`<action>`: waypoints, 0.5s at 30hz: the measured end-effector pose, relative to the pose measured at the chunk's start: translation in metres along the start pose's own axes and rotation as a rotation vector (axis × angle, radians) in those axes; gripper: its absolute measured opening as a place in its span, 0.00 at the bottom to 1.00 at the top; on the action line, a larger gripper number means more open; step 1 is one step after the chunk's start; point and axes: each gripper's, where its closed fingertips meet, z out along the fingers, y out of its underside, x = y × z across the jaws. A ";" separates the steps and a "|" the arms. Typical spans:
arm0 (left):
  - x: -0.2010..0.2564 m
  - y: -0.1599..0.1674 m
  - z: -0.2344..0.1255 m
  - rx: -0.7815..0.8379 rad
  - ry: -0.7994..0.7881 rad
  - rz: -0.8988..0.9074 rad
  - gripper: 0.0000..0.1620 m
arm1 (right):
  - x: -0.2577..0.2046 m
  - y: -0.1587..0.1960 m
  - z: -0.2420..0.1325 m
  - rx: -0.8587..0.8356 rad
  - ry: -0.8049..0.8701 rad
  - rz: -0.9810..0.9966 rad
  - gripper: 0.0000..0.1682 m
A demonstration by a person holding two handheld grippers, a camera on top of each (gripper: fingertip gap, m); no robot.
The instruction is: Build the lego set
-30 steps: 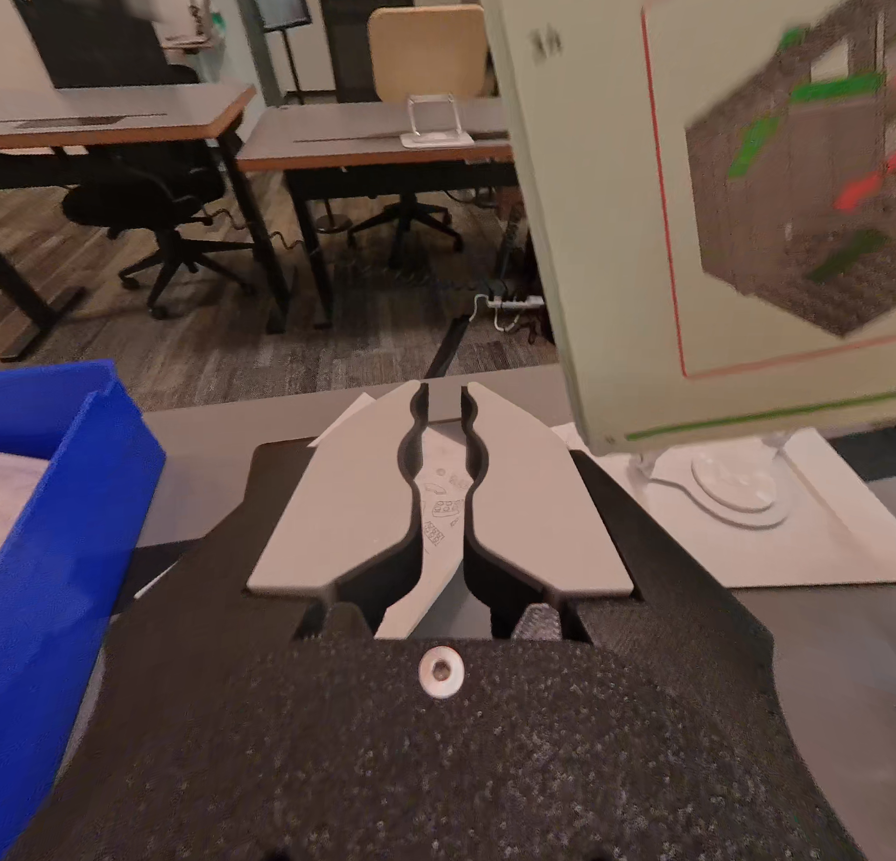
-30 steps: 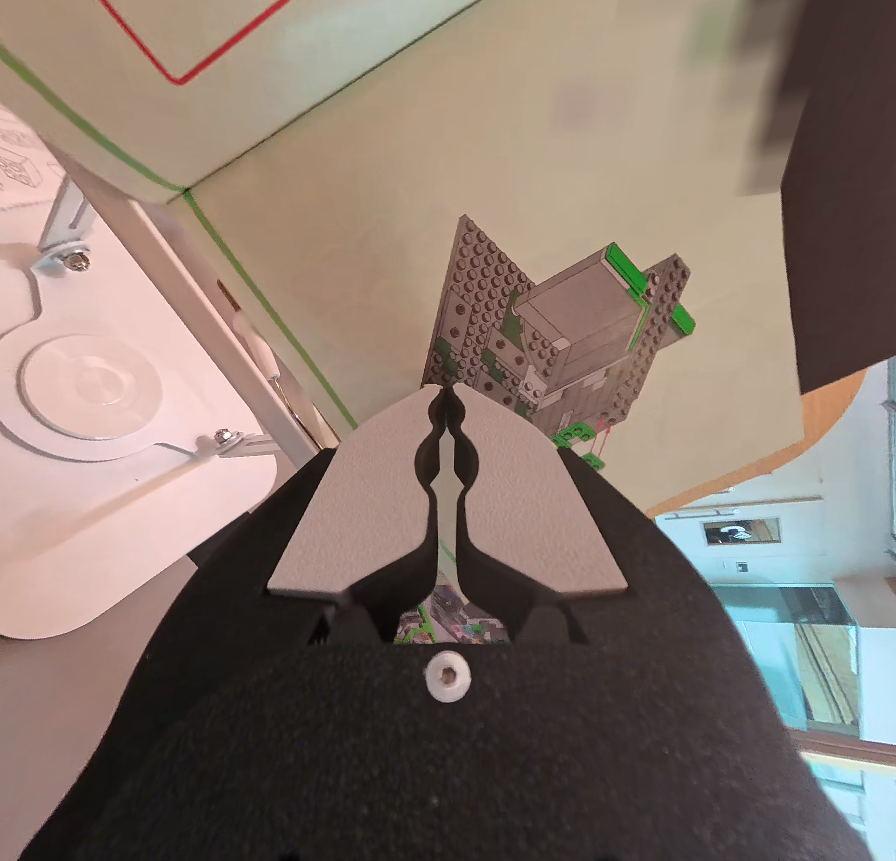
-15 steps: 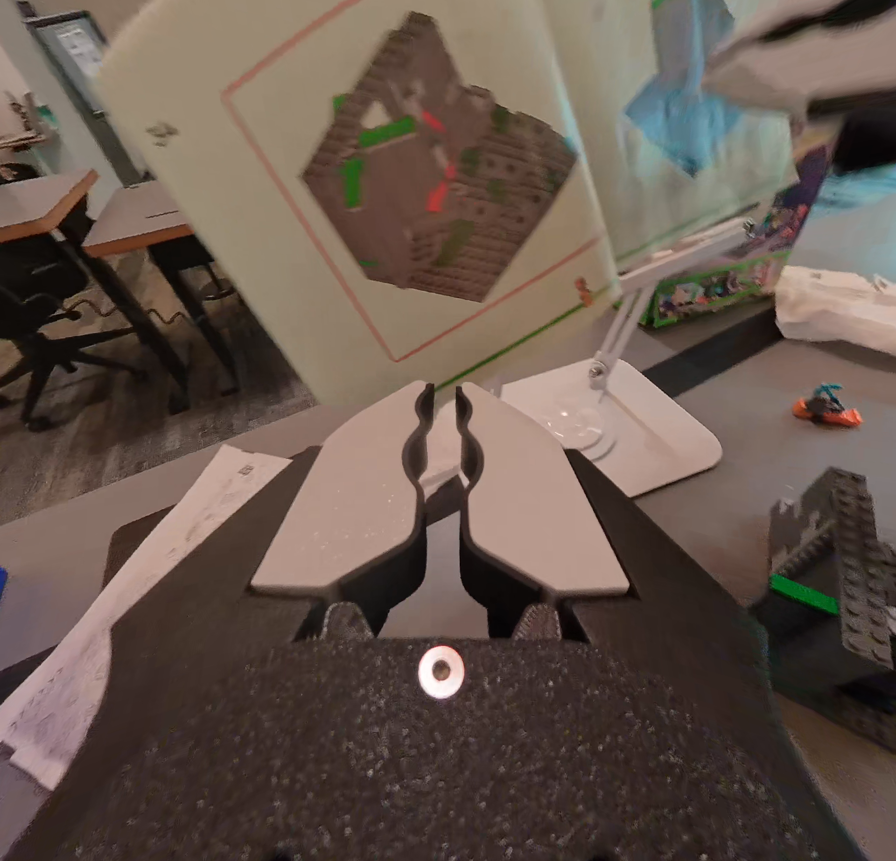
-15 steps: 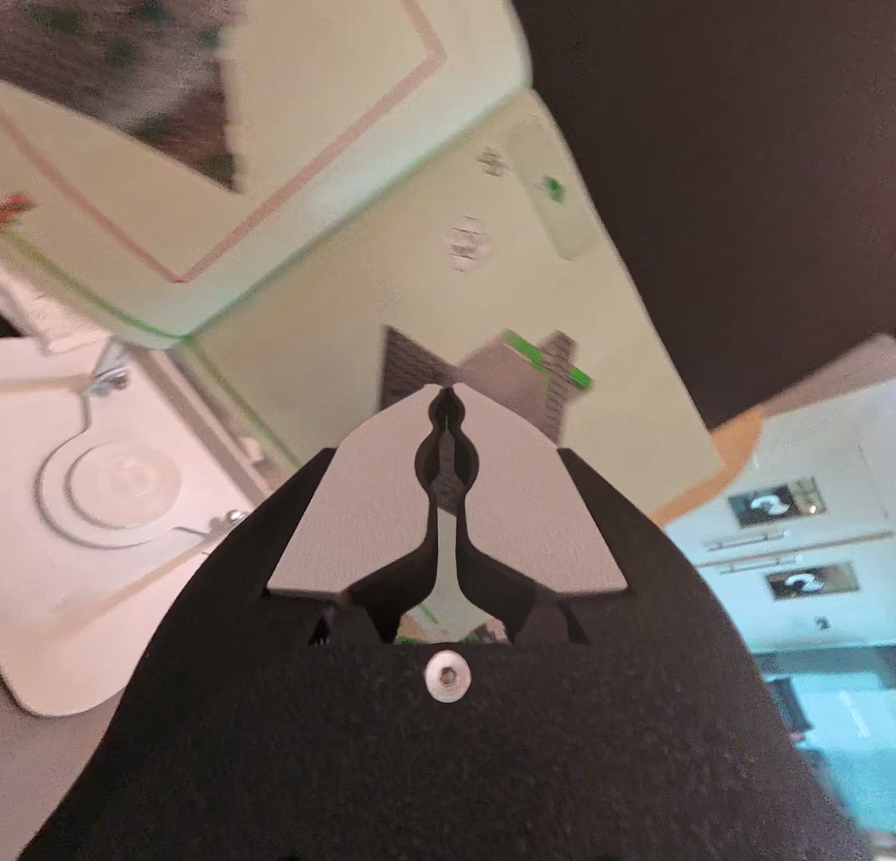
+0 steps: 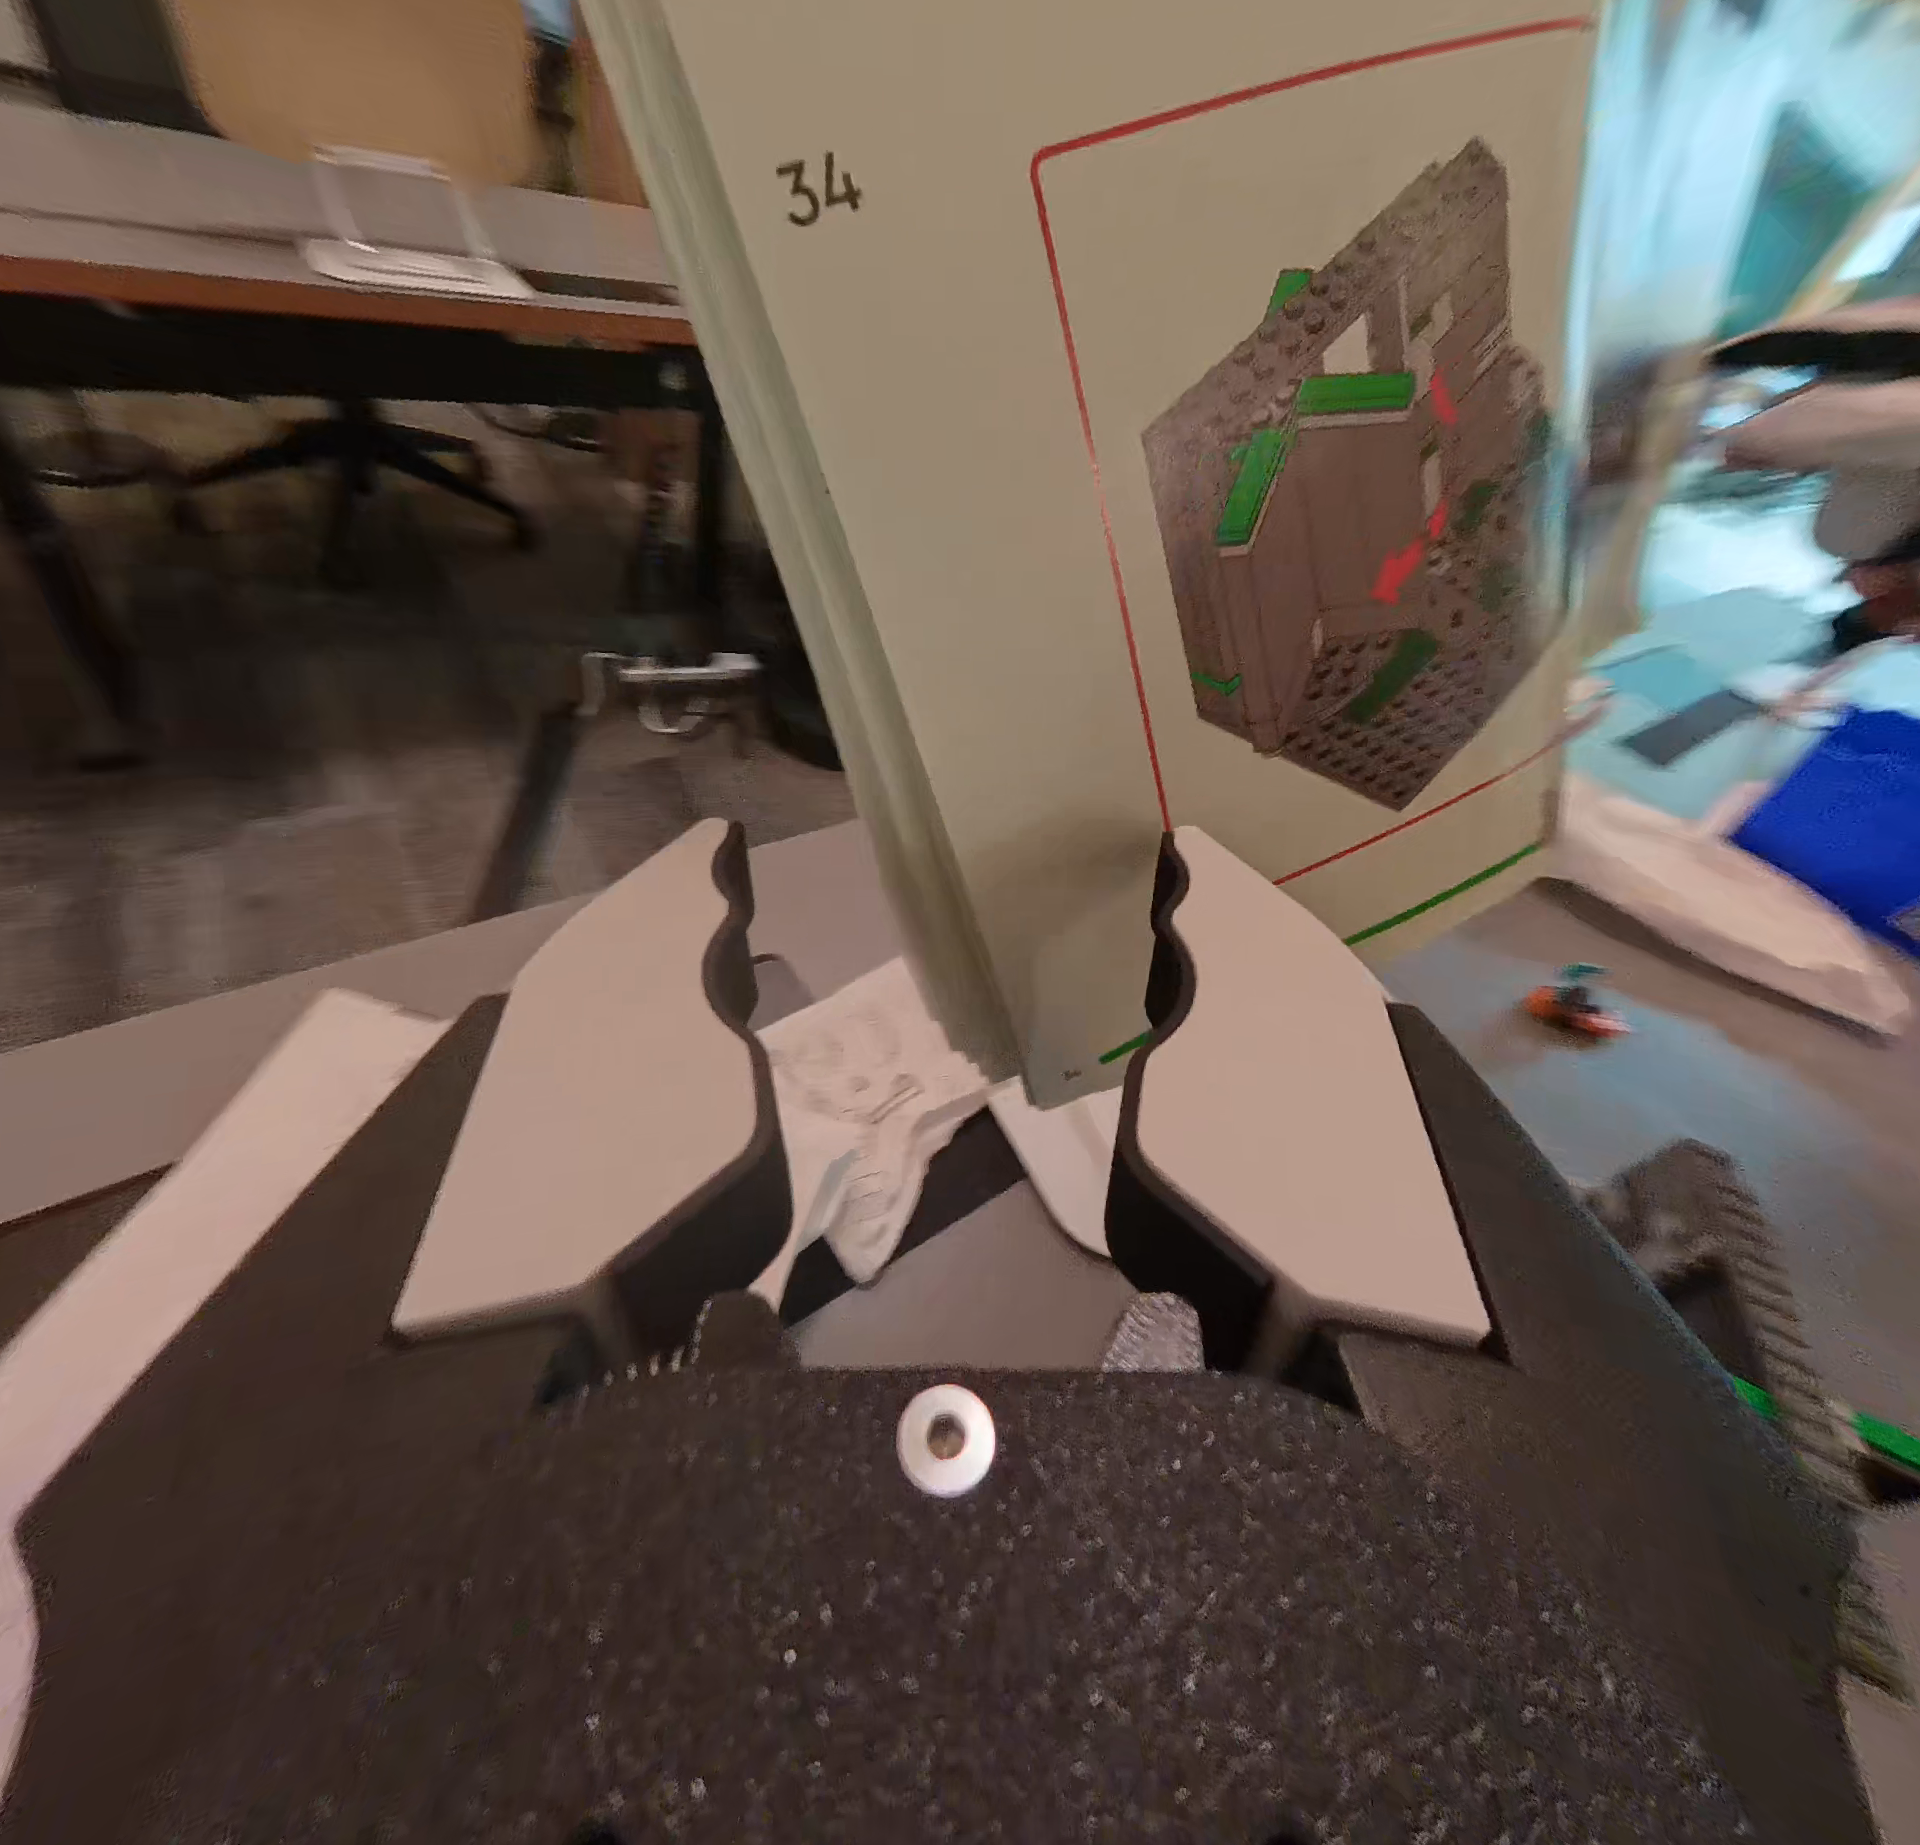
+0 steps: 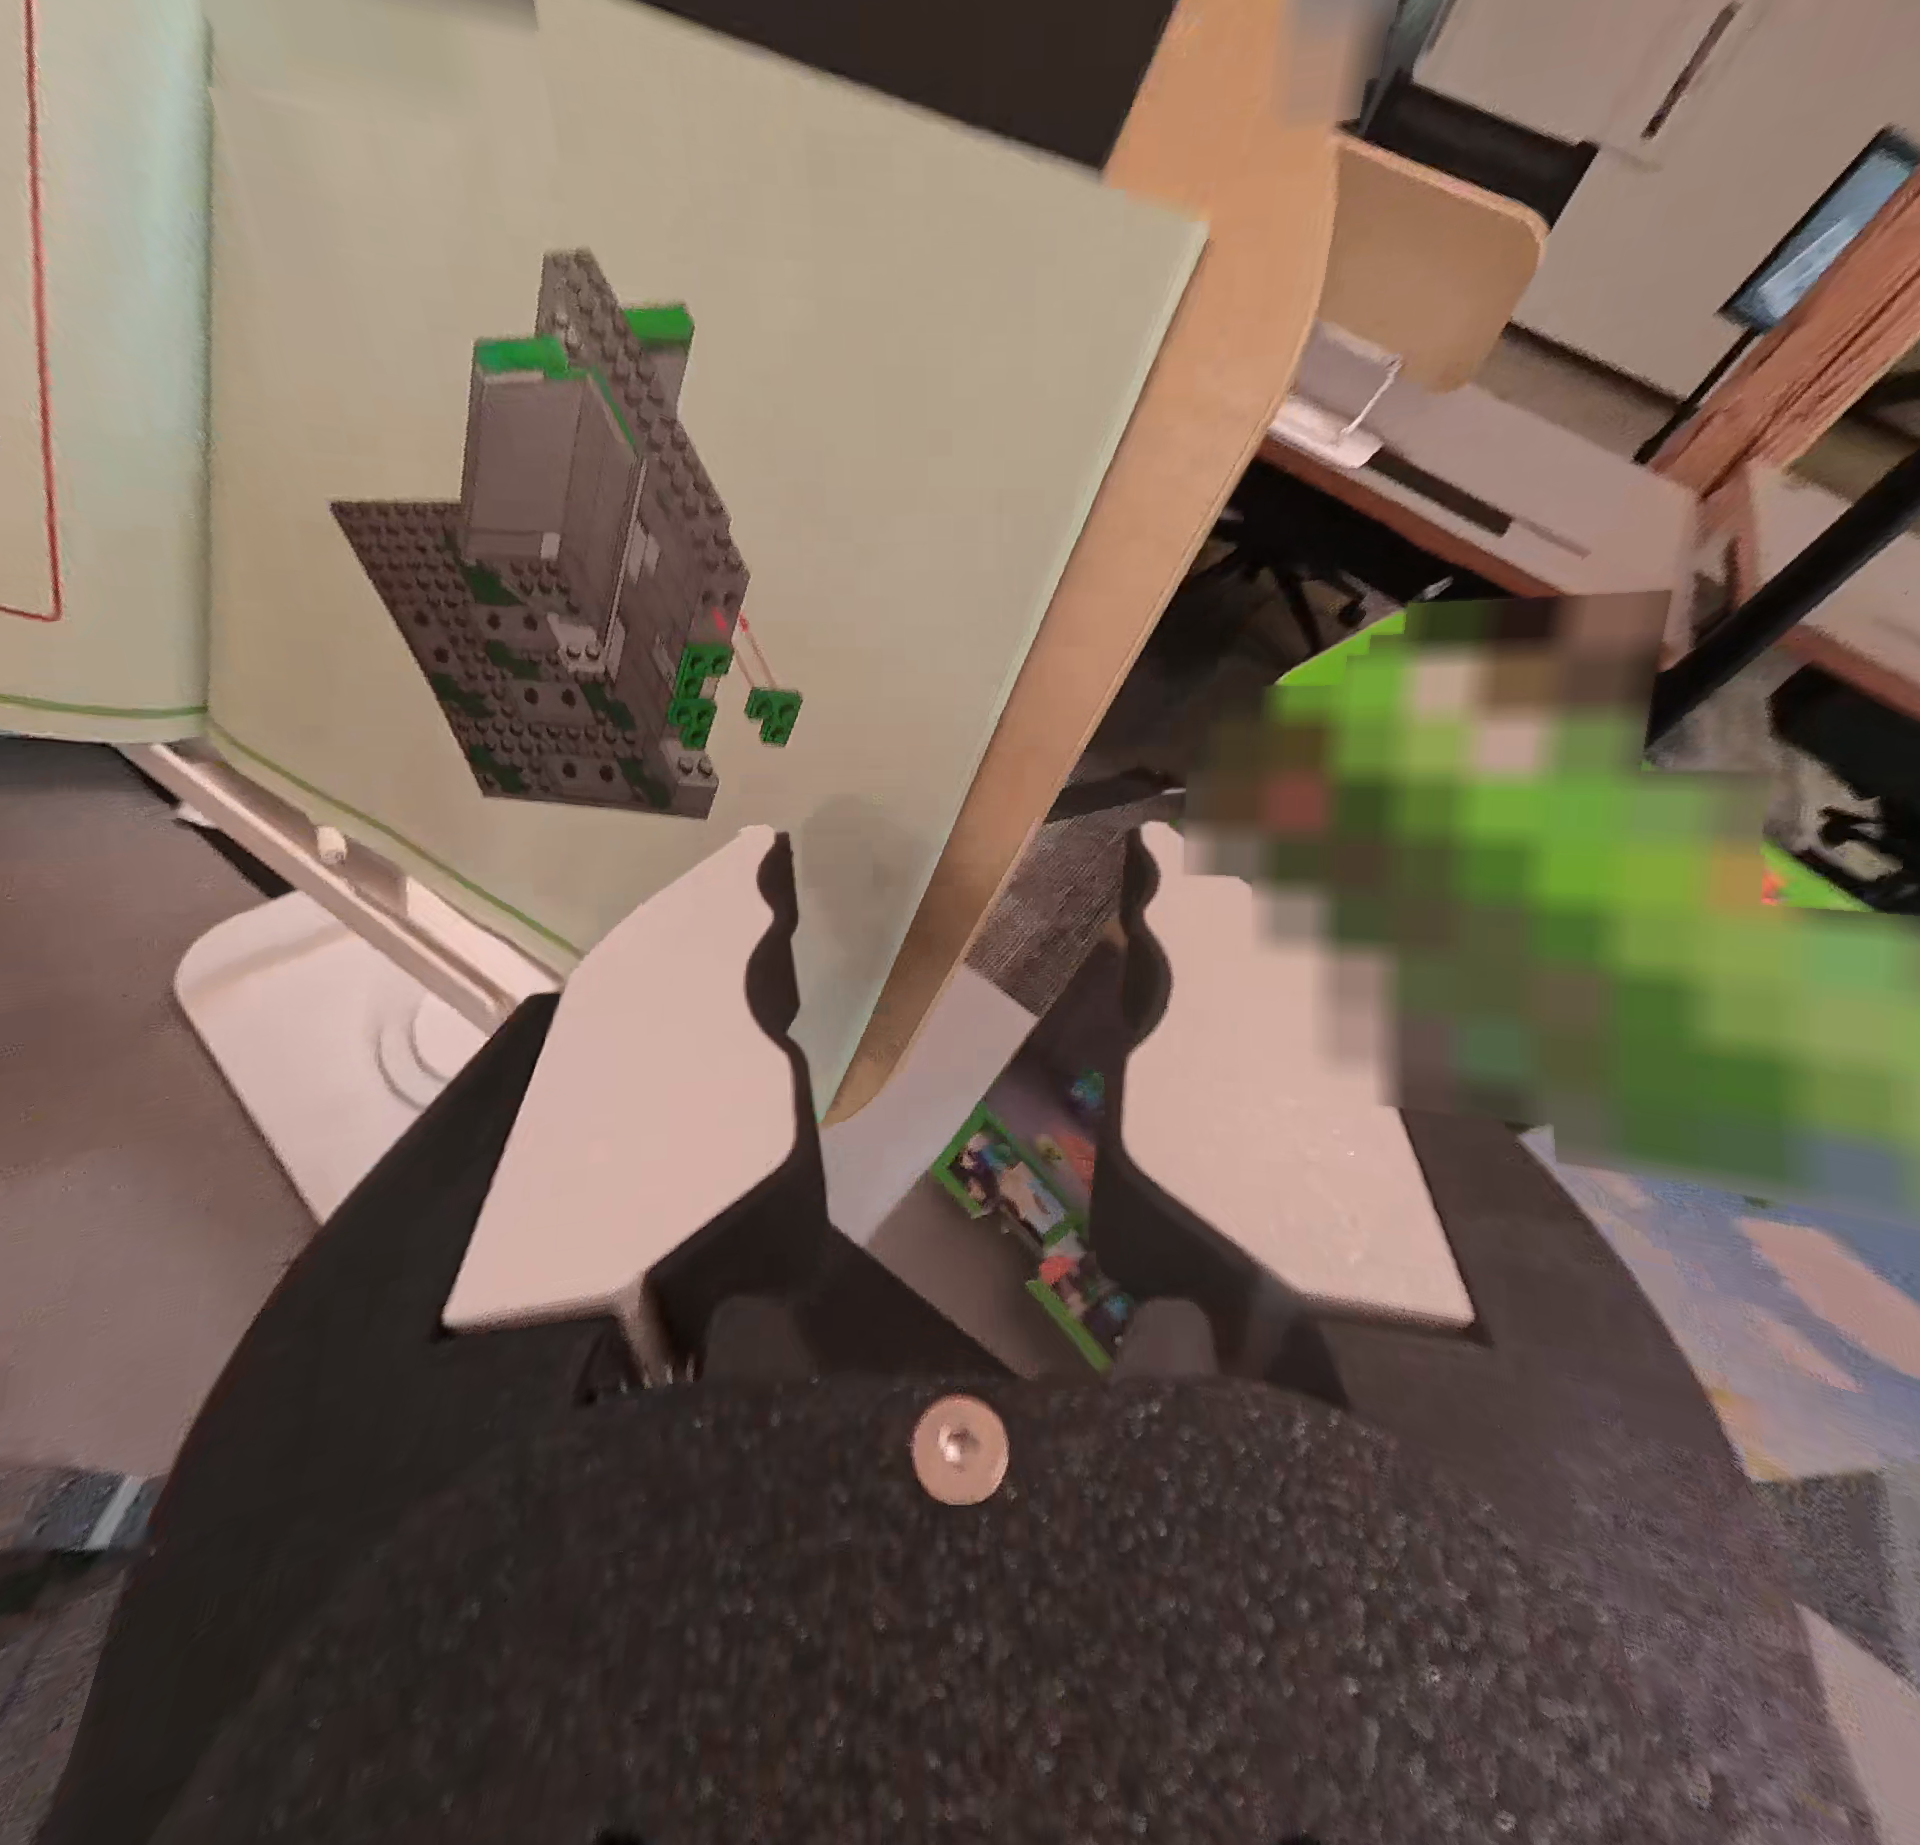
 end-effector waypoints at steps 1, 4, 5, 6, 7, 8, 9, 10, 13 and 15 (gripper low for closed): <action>0.004 0.001 0.004 -0.005 0.077 -0.040 0.45 | -0.003 0.006 0.003 -0.014 -0.013 0.010 0.37; 0.008 0.008 0.013 -0.048 0.169 -0.045 0.38 | -0.009 0.023 0.011 -0.045 -0.033 0.021 0.38; 0.012 0.010 0.015 -0.060 0.194 -0.035 0.34 | -0.010 0.027 0.013 -0.052 -0.039 0.023 0.38; 0.012 0.009 0.016 -0.063 0.191 -0.016 0.32 | -0.011 0.031 0.014 -0.054 -0.045 0.031 0.38; 0.011 0.007 0.015 -0.061 0.183 0.006 0.30 | -0.012 0.032 0.015 -0.049 -0.051 0.044 0.37; 0.009 0.003 0.013 -0.050 0.166 0.022 0.27 | -0.012 0.033 0.014 -0.043 -0.057 0.057 0.37; 0.006 -0.004 0.010 -0.028 0.143 0.031 0.25 | -0.013 0.033 0.014 -0.041 -0.062 0.068 0.37; 0.003 -0.011 0.007 -0.009 0.128 0.036 0.22 | -0.013 0.035 0.014 -0.043 -0.064 0.073 0.37; -0.002 -0.028 -0.002 0.017 0.073 0.089 0.07 | -0.014 0.036 0.013 -0.048 -0.055 0.051 0.36; 0.002 -0.033 -0.003 0.008 0.047 0.121 0.01 | -0.015 0.036 0.012 -0.049 -0.043 0.030 0.35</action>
